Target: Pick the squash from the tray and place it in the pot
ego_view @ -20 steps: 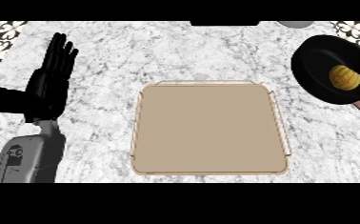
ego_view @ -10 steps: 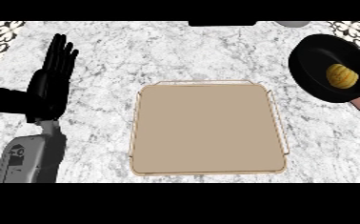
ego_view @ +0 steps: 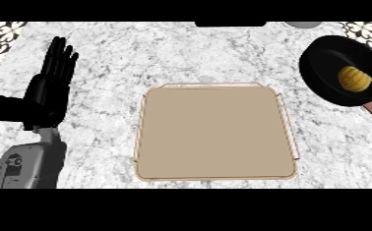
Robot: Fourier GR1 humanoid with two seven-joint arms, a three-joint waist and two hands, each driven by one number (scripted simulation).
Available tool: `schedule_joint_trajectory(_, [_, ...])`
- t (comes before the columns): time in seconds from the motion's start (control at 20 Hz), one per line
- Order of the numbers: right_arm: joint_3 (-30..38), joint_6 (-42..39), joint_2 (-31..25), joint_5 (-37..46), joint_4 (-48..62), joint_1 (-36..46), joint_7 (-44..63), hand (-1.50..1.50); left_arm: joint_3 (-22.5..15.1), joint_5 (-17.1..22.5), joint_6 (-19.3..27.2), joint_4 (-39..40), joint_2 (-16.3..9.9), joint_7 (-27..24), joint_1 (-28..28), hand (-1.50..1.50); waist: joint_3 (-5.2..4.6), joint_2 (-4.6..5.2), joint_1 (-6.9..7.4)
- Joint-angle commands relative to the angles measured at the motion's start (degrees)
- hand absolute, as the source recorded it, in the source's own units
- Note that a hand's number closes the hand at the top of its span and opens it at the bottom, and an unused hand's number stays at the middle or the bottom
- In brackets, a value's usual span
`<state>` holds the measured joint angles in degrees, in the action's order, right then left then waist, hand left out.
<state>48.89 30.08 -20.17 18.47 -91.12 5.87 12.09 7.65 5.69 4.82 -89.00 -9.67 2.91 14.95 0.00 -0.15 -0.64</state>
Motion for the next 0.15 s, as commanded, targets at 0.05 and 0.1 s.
schedule_joint_trajectory(0.05, [3.21, -2.41, -0.69, -4.49, -4.83, -6.43, -0.04, -1.50, 0.52, 0.25, -0.89, 2.14, -0.10, -1.27, 0.69, 0.00, -0.01, 0.10, 0.21])
schedule_joint_trajectory(0.1, [4.28, -4.10, -1.54, -6.68, -2.73, -7.03, -1.11, -1.50, -1.67, -1.72, 1.03, 0.80, 1.42, -0.21, 1.32, 0.00, 0.00, 0.09, 0.19])
